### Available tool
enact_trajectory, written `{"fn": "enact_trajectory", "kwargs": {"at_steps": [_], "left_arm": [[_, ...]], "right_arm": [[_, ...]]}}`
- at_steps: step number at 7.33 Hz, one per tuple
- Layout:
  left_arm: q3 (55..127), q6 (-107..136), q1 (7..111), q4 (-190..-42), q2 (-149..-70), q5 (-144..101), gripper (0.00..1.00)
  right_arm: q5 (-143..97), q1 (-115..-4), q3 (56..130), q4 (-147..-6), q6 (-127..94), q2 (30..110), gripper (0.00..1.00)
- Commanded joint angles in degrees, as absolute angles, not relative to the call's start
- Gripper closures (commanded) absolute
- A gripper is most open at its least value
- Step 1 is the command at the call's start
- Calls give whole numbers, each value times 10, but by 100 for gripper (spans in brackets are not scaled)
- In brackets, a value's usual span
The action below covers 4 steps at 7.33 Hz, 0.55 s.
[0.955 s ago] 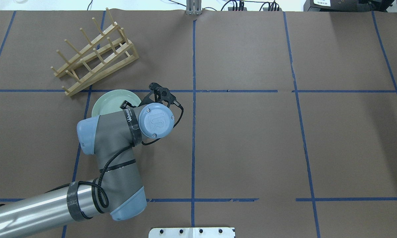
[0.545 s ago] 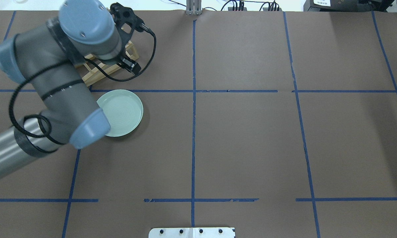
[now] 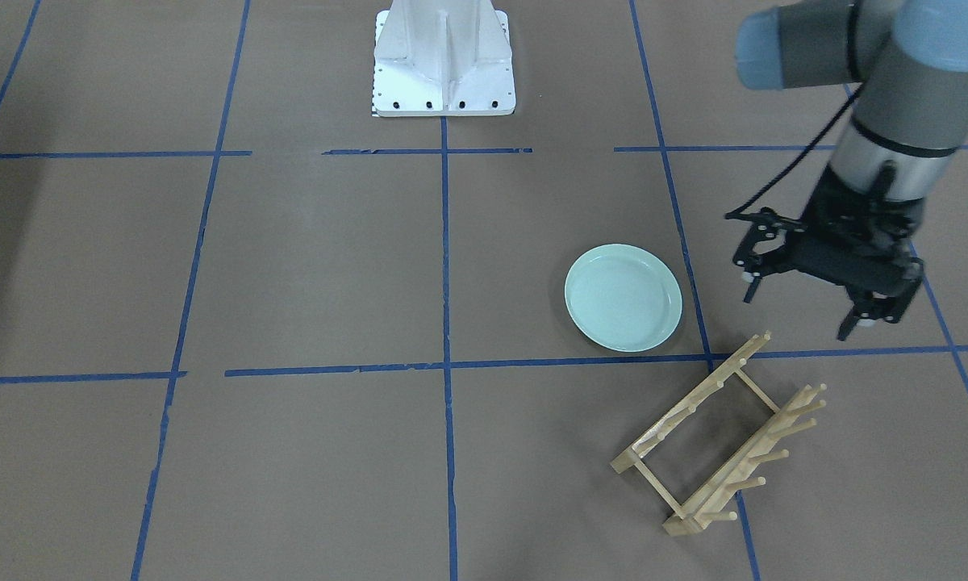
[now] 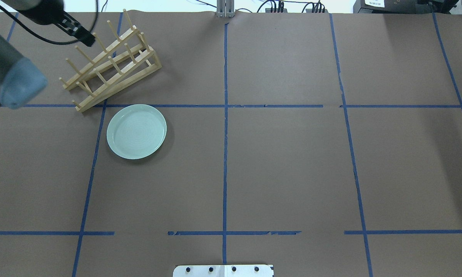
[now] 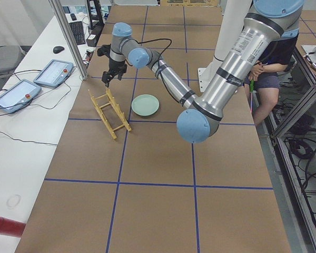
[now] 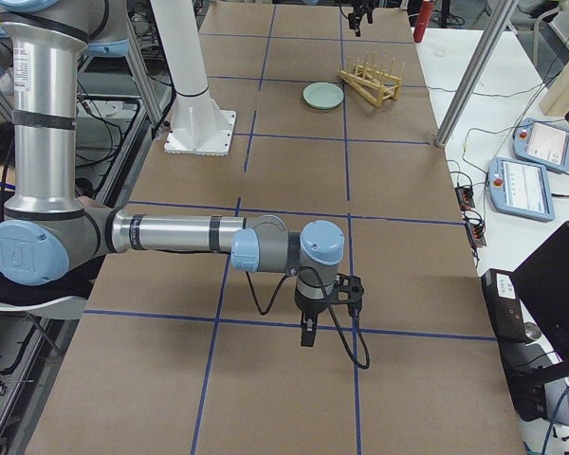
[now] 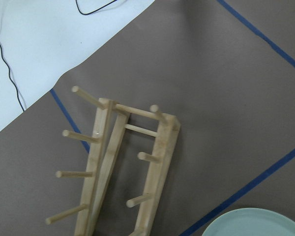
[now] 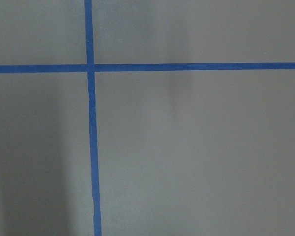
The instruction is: Place plate on table
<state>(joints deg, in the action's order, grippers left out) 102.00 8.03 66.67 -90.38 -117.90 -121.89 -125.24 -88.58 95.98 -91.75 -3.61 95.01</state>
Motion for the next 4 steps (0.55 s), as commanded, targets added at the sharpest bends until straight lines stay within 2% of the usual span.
{"fn": "enact_trajectory", "kwargs": {"at_steps": [1, 4], "left_arm": [[971, -22, 770, -925, -1103, -1336, 0], [913, -67, 891, -935, -993, -1362, 0]], "right_arm": [[-1252, -886, 960, -918, -36, 950, 0], [-1252, -886, 960, -918, -36, 950, 0]]}}
